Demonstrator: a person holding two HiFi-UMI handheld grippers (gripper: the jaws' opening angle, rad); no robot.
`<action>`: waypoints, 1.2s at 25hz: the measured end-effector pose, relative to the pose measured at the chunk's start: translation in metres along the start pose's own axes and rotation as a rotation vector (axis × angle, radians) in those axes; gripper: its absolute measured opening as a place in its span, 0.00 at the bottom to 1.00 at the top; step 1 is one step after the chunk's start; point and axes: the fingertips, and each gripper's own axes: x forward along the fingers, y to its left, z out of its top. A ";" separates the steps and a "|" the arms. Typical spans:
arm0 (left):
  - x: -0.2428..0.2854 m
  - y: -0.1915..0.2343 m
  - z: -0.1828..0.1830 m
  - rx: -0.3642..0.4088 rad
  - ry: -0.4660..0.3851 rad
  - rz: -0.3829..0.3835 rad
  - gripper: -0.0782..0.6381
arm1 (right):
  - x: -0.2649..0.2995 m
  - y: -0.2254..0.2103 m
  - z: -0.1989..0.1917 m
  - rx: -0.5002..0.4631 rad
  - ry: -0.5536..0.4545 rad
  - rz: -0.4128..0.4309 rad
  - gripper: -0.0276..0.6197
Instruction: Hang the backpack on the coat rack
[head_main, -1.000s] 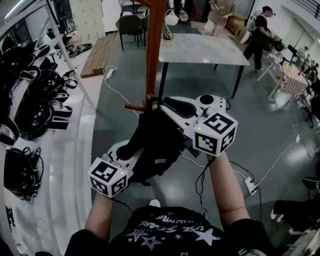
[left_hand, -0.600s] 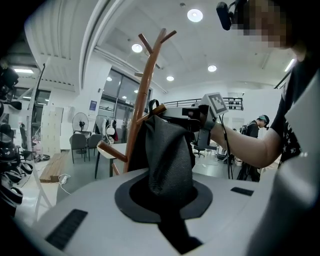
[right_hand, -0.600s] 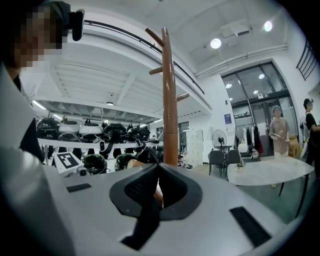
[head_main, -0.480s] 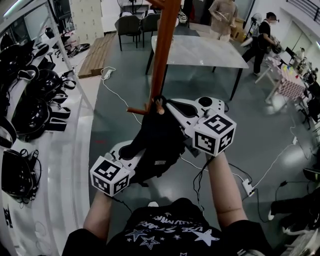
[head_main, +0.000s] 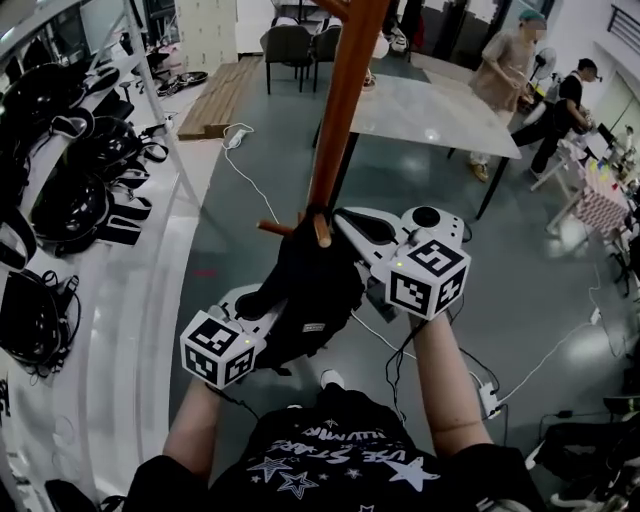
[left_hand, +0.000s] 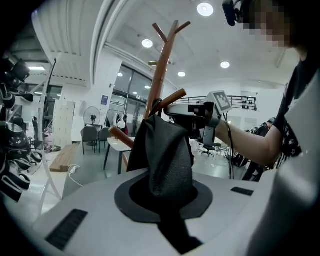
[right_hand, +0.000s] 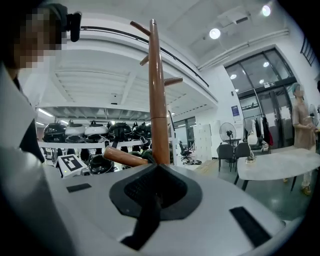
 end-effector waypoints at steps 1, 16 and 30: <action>0.002 0.002 -0.003 -0.006 0.006 0.011 0.19 | 0.001 -0.002 -0.001 0.005 -0.003 0.009 0.07; 0.018 0.013 -0.027 0.043 0.016 0.031 0.21 | 0.014 -0.014 -0.017 0.042 -0.007 0.075 0.07; 0.035 0.017 -0.038 0.101 0.063 0.037 0.33 | -0.030 0.012 -0.028 0.101 -0.046 -0.094 0.07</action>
